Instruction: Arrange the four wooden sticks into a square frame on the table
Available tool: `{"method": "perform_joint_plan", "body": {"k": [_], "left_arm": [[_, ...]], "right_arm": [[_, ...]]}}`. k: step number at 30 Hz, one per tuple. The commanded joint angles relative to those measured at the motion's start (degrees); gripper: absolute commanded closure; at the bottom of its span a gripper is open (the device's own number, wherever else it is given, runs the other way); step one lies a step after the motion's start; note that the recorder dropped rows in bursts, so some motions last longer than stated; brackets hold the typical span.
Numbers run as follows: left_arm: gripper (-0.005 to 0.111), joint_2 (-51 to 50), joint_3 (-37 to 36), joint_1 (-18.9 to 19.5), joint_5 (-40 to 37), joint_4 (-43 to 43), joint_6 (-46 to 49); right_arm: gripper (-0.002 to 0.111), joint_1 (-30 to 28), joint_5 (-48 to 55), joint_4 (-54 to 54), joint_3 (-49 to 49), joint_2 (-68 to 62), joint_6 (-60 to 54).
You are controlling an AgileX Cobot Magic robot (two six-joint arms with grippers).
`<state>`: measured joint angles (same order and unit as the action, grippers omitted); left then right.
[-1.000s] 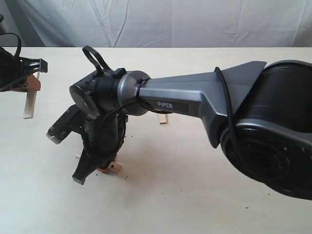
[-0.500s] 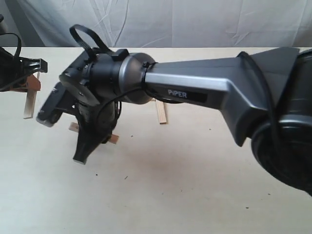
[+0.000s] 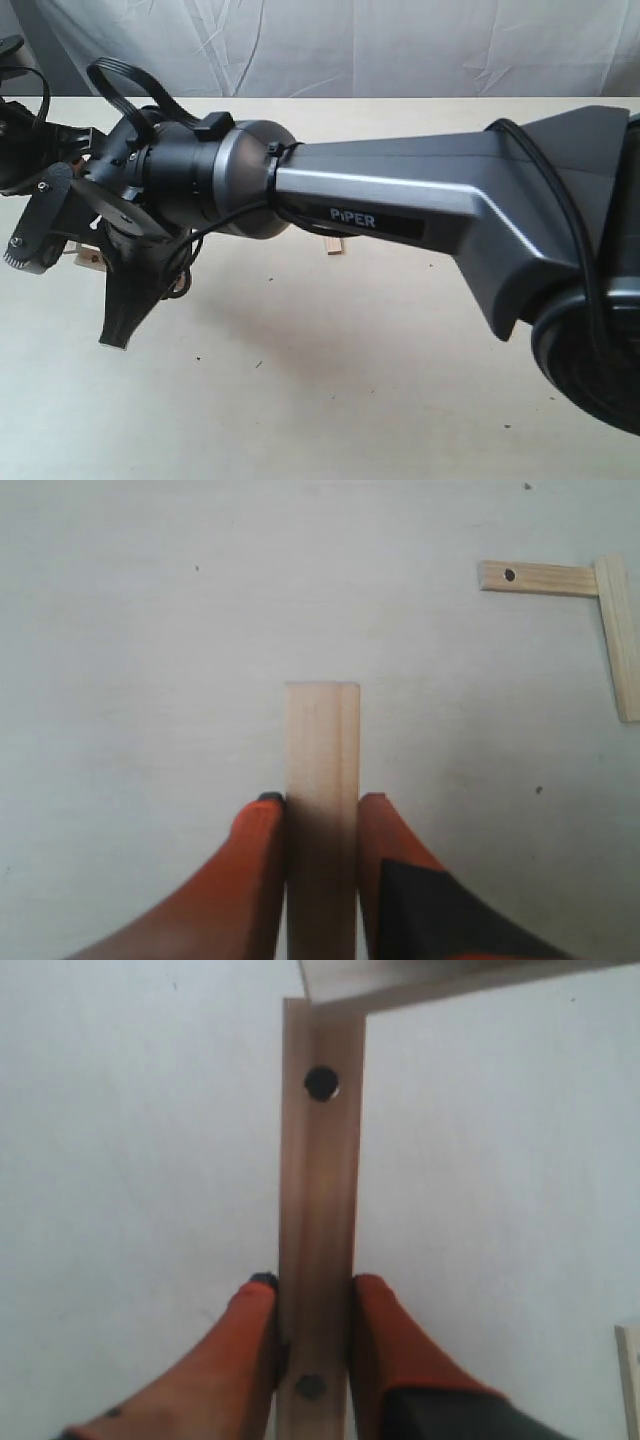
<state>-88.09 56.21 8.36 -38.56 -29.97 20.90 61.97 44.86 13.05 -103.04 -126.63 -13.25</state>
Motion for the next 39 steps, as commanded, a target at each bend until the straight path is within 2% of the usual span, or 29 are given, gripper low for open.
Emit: {"method": "perform_joint_plan", "body": {"k": [1,27,39], "left_arm": [[0.107,-0.2,0.4,-0.6,-0.8,-0.5,1.7],[0.107,-0.2,0.4,-0.6,-1.9,0.0,3.8],[0.107,-0.2,0.4,-0.6,-1.9,-0.1,3.8]], "right_arm": [[0.109,0.1,-1.6,0.6,0.0,0.3,-0.1],[0.109,0.3,-6.8,1.1,0.0,4.5,-0.2],[0.109,0.3,-0.3,2.1,0.0,3.9,-2.6]]}}
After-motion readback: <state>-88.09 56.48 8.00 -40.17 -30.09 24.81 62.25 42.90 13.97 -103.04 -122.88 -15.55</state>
